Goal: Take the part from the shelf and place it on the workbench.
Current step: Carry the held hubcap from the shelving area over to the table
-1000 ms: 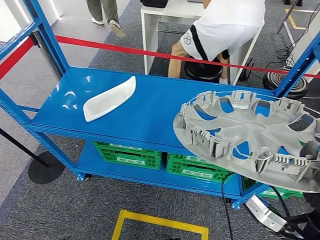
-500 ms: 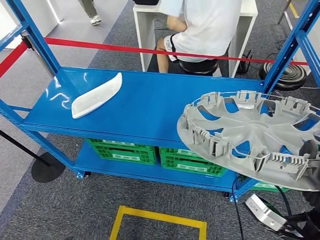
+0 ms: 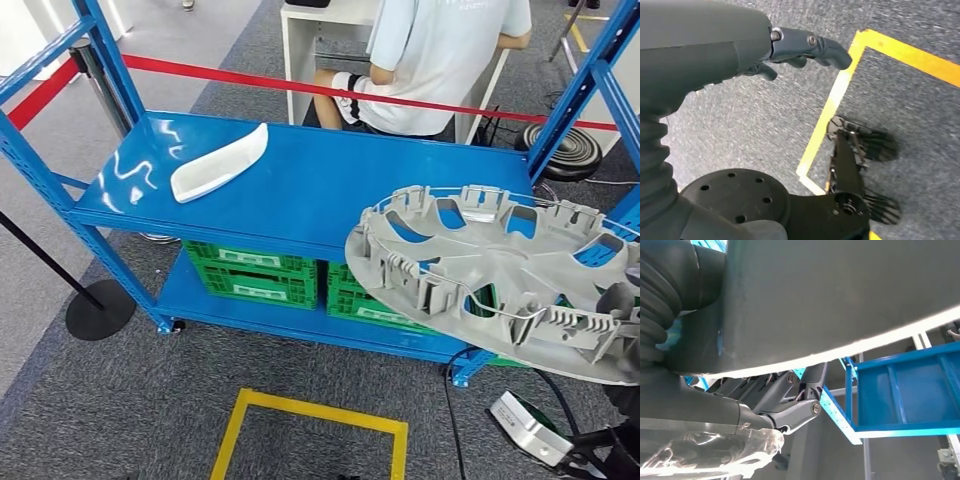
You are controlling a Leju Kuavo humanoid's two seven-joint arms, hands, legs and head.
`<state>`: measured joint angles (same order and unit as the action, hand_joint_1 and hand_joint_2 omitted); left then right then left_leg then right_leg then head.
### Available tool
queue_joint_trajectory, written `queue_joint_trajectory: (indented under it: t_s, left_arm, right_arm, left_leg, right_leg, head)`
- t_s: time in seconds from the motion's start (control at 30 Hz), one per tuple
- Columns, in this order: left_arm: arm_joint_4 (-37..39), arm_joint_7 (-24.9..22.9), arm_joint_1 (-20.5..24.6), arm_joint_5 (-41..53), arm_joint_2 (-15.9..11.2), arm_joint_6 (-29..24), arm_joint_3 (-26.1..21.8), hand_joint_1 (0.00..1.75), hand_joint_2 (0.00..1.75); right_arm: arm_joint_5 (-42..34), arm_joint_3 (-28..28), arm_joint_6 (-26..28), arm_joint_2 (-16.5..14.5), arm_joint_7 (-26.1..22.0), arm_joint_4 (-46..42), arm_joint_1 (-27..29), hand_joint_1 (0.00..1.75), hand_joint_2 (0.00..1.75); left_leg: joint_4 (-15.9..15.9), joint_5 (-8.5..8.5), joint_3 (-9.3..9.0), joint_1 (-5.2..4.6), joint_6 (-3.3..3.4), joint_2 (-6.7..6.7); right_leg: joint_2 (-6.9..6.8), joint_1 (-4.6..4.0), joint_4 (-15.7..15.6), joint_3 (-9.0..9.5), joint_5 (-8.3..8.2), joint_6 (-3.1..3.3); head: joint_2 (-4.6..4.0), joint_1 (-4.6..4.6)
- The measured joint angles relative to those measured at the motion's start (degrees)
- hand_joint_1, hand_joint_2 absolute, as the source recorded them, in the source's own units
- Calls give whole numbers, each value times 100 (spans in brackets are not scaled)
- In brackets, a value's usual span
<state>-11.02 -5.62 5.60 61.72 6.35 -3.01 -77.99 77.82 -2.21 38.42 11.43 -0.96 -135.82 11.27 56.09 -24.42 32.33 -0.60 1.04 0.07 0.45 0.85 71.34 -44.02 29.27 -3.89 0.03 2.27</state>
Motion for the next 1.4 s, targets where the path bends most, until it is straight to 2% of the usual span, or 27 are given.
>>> queue_joint_trajectory:
  t_s: [0.03, 0.07, 0.1, 0.13, 0.2, 0.27, 0.33, 0.37, 0.43, 0.5, 0.53, 0.57, 0.63, 0.67, 0.73, 0.77, 0.83, 0.9, 1.0, 1.03, 1.07, 1.1, 1.17, 1.23, 1.27, 1.33, 1.4]
  left_arm:
    - [0, 0, -1, 0, 2, 1, 0, 0, 175]
    - [0, 0, -1, 0, 4, 1, 0, 0, 175]
    - [0, 0, -2, 0, 9, 1, 0, 0, 175]
    - [0, 0, -1, -1, 13, 1, 0, 0, 175]
    - [-1, 1, 0, -2, 10, 0, 0, 0, 175]
    - [-1, 3, 0, -2, 3, -10, 0, 0, 175]
    - [0, 4, -4, -2, -1, -31, -2, 0, 175]
    - [0, 4, -10, -2, -4, -39, -2, 0, 175]
    - [0, 4, -24, -1, 0, -45, -2, 0, 175]
    - [0, 4, -18, -1, 13, -43, -2, 0, 175]
    - [0, 4, -13, -1, 15, -40, -2, 0, 175]
    - [0, 3, -9, -1, 16, -39, -2, 0, 175]
    - [0, -1, -4, -2, 15, -39, -2, 0, 175]
    - [0, -4, 1, -1, 14, -40, -2, 0, 175]
    - [0, -12, 29, -1, 11, -38, -2, 0, 175]
    - [0, -16, 42, -1, 10, -38, -2, 0, 175]
    - [0, -27, 41, 0, 10, -40, -2, 0, 175]
    - [0, -45, 16, 0, 8, -51, -3, 0, 175]
    - [0, -58, 8, 0, 1, -70, -6, 0, 175]
    - [0, -61, 8, -1, 1, -72, -7, 0, 175]
    - [0, -65, 7, -1, 2, -73, -7, 0, 175]
    - [0, -68, 6, -1, 4, -73, -7, 0, 175]
    - [0, -75, 6, 0, 13, -71, -7, 0, 175]
    - [0, -78, 6, 0, 10, -63, -7, 0, 175]
    - [0, -79, 6, 0, 5, -57, -7, 0, 175]
    - [0, -81, 3, -1, 0, -47, -8, 0, 175]
    - [0, -87, -7, -2, -3, -43, -12, 0, 175]
  right_arm:
    - [-1, -1, 0, 0, 0, 1, 0, 175, 175]
    - [-1, -1, 0, 0, 0, 1, 0, 175, 175]
    - [-1, -2, 0, 0, 0, 1, 0, 175, 175]
    - [-1, -2, 0, 0, 0, 1, -1, 175, 175]
    - [-2, -2, 3, 0, 0, 0, -5, 175, 175]
    - [-7, -1, 14, 0, 4, -1, -5, 175, 175]
    - [-13, -1, 27, 0, 9, -2, -5, 175, 175]
    - [-16, -2, 32, 0, 8, -2, -5, 175, 175]
    - [-29, -1, 37, 0, 8, -2, -6, 175, 175]
    - [-38, 0, 39, 0, 8, -2, 0, 175, 175]
    - [-40, 1, 40, 0, 8, -2, 3, 175, 175]
    - [-46, 1, 43, 0, 7, -2, 6, 175, 175]
    - [-72, 7, 46, 0, 7, -2, 14, 175, 175]
    - [-87, 13, 48, 0, 4, -2, 19, 175, 175]
    - [-116, 31, 50, 0, -7, -3, 35, 175, 175]
    - [-131, 39, 52, 0, -20, -4, 44, 175, 175]
    - [-169, 51, 56, 0, -46, -4, 66, 175, 175]
    - [-206, 66, 62, -1, -69, -4, 95, 175, 175]
    - [-233, 91, 66, -2, -92, -4, 113, 175, 175]
    - [-238, 93, 66, -2, -95, -4, 114, 175, 175]
    - [-242, 93, 66, -2, -96, -4, 116, 175, 175]
    - [-243, 94, 66, -2, -96, -4, 117, 175, 175]
    - [-244, 95, 66, -2, -97, -3, 116, 175, 175]
    - [-250, 97, 69, -2, -103, -3, 113, 175, 175]
    - [-260, 100, 73, -2, -108, -3, 112, 175, 175]
    - [-288, 115, 79, -3, -119, -4, 116, 175, 175]
    - [-312, 132, 79, -3, -133, -4, 107, 175, 175]
  left_leg:
    - [3, 69, 89, 1, -5, 4]
    - [7, 137, 176, 3, -16, 8]
    - [11, 200, 259, 9, -33, 11]
    - [18, 259, 330, 16, -56, 13]
    - [38, 361, 420, 9, -119, 6]
    - [49, 445, 437, -6, -180, -4]
    - [44, 505, 448, 3, -234, -10]
    - [85, 430, 486, 10, -266, -12]
    - [473, -50, 644, 24, -328, -12]
    - [1206, -633, 839, 35, -369, -12]
    - [1515, -757, 881, 38, -376, -12]
    - [1672, -744, 845, 38, -374, -12]
    - [1436, -493, 495, 37, -340, -12]
    - [1099, -408, 196, 34, -309, -14]
    - [338, -443, -370, 15, -250, -16]
    - [99, -487, -517, 0, -226, -17]
    - [-52, -441, -524, -15, -170, -11]
    - [-82, -307, -430, -4, -87, 11]
    - [-86, -92, -205, 6, -24, 28]
    - [-82, -15, -114, 5, -26, 30]
    - [-78, 61, -17, 5, -32, 33]
    - [-74, 134, 75, 8, -43, 37]
    - [-59, 265, 230, 17, -86, 40]
    - [-35, 371, 314, 8, -146, 29]
    - [-25, 416, 325, 1, -175, 23]
    - [-31, 502, 335, 2, -224, 17]
    - [69, 349, 408, 16, -287, 13]
  right_leg:
    - [0, 0, 286, 1, 101, -14]
    - [0, -1, 389, 95, 74, -22]
    - [-2, 1, 276, 304, -39, -29]
    - [-4, 4, -25, 614, -152, -37]
    - [3, 2, -817, 1254, -124, -25]
    - [20, -11, -1213, 1498, 6, 73]
    - [19, -14, -1218, 1420, -57, 211]
    - [13, -11, -1215, 1366, -114, 269]
    - [4, 1, -1221, 1223, -260, 351]
    - [8, -4, -1215, 1044, -413, 374]
    - [9, -8, -1212, 946, -487, 372]
    - [8, -12, -1209, 851, -557, 367]
    - [8, -18, -1208, 677, -697, 348]
    - [8, -20, -1207, 609, -762, 333]
    - [2, -31, -1206, 517, -884, 282]
    - [-7, -29, -1223, 495, -952, 251]
    - [-17, -16, -1284, 471, -1090, 183]
    - [-15, -5, -1191, 403, -927, 129]
    - [-14, -5, -229, 153, -95, 77]
    - [-14, -7, 137, 102, 66, 64]
    - [-14, -8, 363, 125, 88, 56]
    - [-14, -8, 386, 250, -7, 51]
    - [-18, 1, -189, 807, -225, 37]
    - [-5, -5, -1007, 1400, -136, 61]
    - [5, -14, -1238, 1542, -46, 96]
    - [12, -29, -1302, 1529, -53, 208]
    - [-3, -21, -1300, 1421, -154, 314]
  head:
    - [0, -1]
    - [1, 0]
    - [0, -1]
    - [0, 1]
    - [0, -4]
    - [1, -15]
    - [0, -18]
    - [0, -27]
    - [-1, -53]
    - [-1, -75]
    - [-1, -78]
    - [-1, -78]
    - [-1, -78]
    - [0, -78]
    - [1, -74]
    - [1, -77]
    - [0, -79]
    - [-1, -72]
    - [-1, -43]
    - [-1, -42]
    - [-1, -42]
    - [-1, -40]
    - [-1, -41]
    - [0, -48]
    - [-1, -50]
    - [-1, -61]
    - [-1, -73]
